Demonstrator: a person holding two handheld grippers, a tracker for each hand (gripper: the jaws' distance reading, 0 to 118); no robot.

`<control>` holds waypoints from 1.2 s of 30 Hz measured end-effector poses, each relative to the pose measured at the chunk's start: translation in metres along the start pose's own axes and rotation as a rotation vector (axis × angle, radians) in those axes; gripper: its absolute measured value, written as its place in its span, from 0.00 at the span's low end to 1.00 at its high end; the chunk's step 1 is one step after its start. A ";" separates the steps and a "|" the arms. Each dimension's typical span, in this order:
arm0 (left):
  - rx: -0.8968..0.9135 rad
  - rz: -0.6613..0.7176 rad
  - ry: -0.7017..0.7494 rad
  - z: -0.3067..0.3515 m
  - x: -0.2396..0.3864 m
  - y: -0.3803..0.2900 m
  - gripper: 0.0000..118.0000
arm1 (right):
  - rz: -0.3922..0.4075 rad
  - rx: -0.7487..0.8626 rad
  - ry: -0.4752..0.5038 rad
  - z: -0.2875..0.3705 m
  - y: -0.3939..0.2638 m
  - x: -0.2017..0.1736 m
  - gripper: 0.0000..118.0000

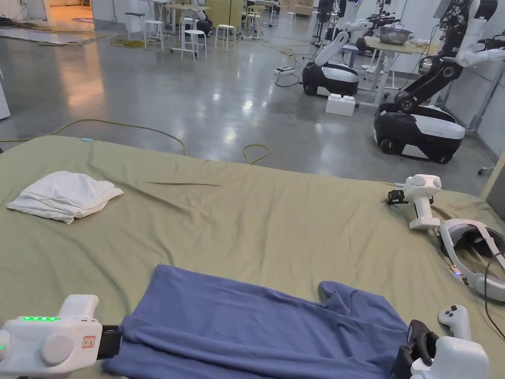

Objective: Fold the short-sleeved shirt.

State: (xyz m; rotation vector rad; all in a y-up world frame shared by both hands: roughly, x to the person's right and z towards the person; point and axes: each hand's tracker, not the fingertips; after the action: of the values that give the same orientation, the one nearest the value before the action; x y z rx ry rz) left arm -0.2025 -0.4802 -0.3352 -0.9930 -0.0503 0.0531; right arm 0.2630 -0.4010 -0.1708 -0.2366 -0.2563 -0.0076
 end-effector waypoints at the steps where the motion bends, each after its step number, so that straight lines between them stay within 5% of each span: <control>1: -0.034 0.002 -0.013 -0.009 0.001 0.002 0.59 | 0.000 -0.013 -0.005 0.000 -0.002 0.002 0.00; 7: -0.256 -0.029 0.046 -0.043 0.019 -0.008 0.59 | -0.003 -0.068 -0.035 0.003 -0.013 0.019 0.00; 10: -0.194 -0.080 0.088 -0.033 0.029 -0.009 0.55 | -0.012 -0.097 -0.054 0.004 -0.019 0.031 0.00; 13: -0.178 -0.135 0.034 -0.025 0.040 -0.012 0.21 | -0.014 -0.145 -0.075 -0.001 -0.025 0.045 0.00; 15: -0.177 -0.154 0.029 -0.025 0.039 -0.012 0.09 | 0.001 -0.206 -0.090 -0.007 -0.030 0.054 0.00; 18: -0.152 -0.130 0.013 -0.018 0.036 -0.016 0.08 | 0.007 -0.288 -0.096 -0.018 -0.039 0.070 0.02; 21: -0.086 -0.124 0.044 -0.003 0.033 -0.022 0.08 | 0.001 -0.416 -0.084 -0.033 -0.051 0.083 0.37; 24: -0.067 -0.116 0.017 0.003 0.026 -0.026 0.08 | -0.031 -0.548 -0.047 -0.050 -0.067 0.092 0.47; 33: 0.008 -0.082 -0.017 0.028 0.018 -0.028 0.08 | -0.022 -0.812 0.035 -0.101 -0.120 0.087 0.50; 36: 0.008 -0.080 -0.021 0.028 0.018 -0.028 0.08 | -0.018 -0.826 0.026 -0.105 -0.126 0.083 0.29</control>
State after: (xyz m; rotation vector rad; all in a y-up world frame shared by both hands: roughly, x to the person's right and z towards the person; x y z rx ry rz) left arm -0.1860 -0.4709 -0.2961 -0.9812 -0.1092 -0.0092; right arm 0.3646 -0.5459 -0.2194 -1.0545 -0.2184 -0.1356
